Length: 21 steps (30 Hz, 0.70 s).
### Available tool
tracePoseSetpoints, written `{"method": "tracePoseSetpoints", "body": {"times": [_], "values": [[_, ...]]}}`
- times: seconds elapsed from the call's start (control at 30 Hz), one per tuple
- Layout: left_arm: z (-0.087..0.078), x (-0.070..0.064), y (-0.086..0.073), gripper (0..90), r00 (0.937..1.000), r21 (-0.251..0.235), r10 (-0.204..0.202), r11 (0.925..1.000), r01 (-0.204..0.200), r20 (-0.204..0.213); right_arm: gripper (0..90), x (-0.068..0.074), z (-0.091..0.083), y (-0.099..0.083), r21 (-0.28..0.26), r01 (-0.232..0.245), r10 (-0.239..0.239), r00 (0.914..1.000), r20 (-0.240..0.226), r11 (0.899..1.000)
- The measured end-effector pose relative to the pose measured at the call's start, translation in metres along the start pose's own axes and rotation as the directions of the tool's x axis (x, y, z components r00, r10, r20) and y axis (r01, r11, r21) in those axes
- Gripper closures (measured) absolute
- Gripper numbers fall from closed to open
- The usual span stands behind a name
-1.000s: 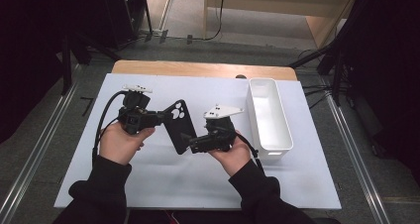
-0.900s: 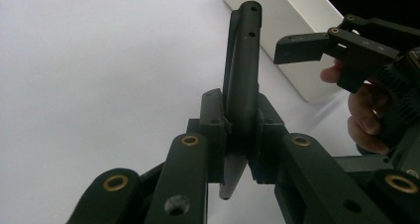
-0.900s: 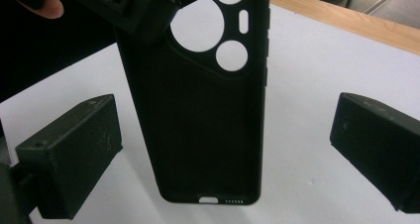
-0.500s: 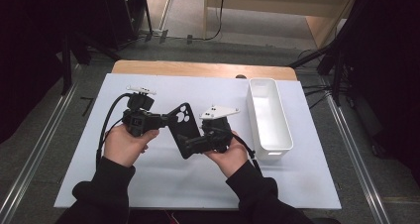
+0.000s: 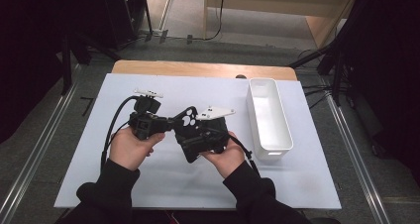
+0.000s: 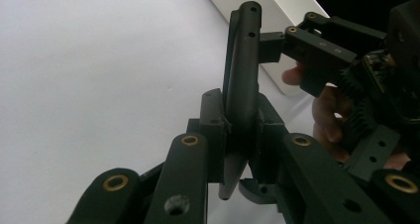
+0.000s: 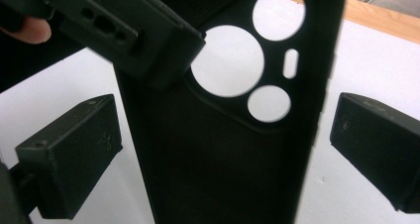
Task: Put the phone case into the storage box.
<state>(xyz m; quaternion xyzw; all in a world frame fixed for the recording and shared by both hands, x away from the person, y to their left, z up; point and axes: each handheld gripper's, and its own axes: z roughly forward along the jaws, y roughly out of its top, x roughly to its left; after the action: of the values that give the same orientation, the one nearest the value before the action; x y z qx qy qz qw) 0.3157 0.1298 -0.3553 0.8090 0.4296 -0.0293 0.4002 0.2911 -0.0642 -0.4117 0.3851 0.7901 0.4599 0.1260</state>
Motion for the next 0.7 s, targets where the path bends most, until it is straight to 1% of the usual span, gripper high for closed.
{"method": "tracePoseSetpoints", "body": {"times": [0.03, 0.1, 0.13, 0.2, 0.27, 0.3, 0.37, 0.4, 0.5, 0.63, 0.7], "values": [[0.0003, -0.0011, 0.0001, 79.1, 1.0000, 0.004, 0.000, 1.0000, 0.000, -0.001, 0.0, 0.0004, 0.0004, 0.0001, 0.001, -0.001, 0.001, 1.0000, 0.000, 1.000], [0.0006, -0.0020, 0.0000, 79.0, 0.9999, 0.001, 0.006, 1.0000, -0.006, 0.015, 0.0, 0.0017, 0.0010, 0.0001, 0.000, 0.004, -0.004, 1.0000, 0.004, 1.000], [0.0009, -0.0029, -0.0001, 79.1, 0.9999, 0.003, 0.002, 1.0000, -0.002, 0.017, 0.0, 0.0023, 0.0012, 0.0000, 0.000, 0.002, -0.002, 1.0000, 0.006, 1.000], [0.0014, -0.0042, -0.0003, 79.1, 0.9998, 0.000, 0.004, 1.0000, -0.004, 0.021, 6.9, 0.0018, 0.0002, -0.0006, -0.011, 0.008, -0.008, 1.0000, 0.001, 1.000], [0.0021, -0.0052, -0.0004, 79.0, 0.9998, 0.001, 0.007, 1.0000, -0.007, 0.020, 8.1, 0.0020, -0.0009, -0.0007, -0.026, 0.006, -0.006, 1.0000, 0.001, 1.000], [0.0023, -0.0054, -0.0005, 79.0, 0.9997, -0.002, 0.007, 1.0000, -0.007, 0.022, 10.5, 0.0022, -0.0014, -0.0006, -0.030, 0.006, -0.006, 1.0000, 0.000, 1.000], [0.0024, -0.0052, -0.0006, 78.9, 0.9997, -0.009, 0.004, 1.0000, -0.004, 0.024, 10.8, 0.0026, -0.0020, -0.0006, -0.031, 0.013, -0.013, 0.9999, 0.005, 0.999], [0.0025, -0.0051, -0.0007, 78.9, 0.9997, -0.008, 0.003, 1.0000, -0.002, 0.024, 11.0, 0.0022, -0.0021, -0.0007, -0.032, 0.012, -0.012, 0.9999, 0.001, 0.999], [0.0026, -0.0052, -0.0009, 78.8, 0.9997, -0.006, 0.008, 1.0000, -0.008, 0.021, 11.7, 0.0025, -0.0027, -0.0005, -0.024, 0.014, -0.014, 0.9999, 0.004, 1.000], [0.0030, -0.0068, -0.0010, 78.7, 0.9998, -0.002, 0.014, 0.9999, -0.014, 0.011, 12.4, 0.0017, -0.0028, -0.0003, -0.016, 0.012, -0.012, 0.9999, -0.008, 1.000], [0.0026, -0.0067, -0.0010, 78.5, 0.9997, -0.006, 0.019, 0.9998, -0.019, 0.015, 12.6, 0.0011, -0.0029, 0.0001, -0.012, 0.010, -0.010, 0.9998, -0.015, 1.000]]}}
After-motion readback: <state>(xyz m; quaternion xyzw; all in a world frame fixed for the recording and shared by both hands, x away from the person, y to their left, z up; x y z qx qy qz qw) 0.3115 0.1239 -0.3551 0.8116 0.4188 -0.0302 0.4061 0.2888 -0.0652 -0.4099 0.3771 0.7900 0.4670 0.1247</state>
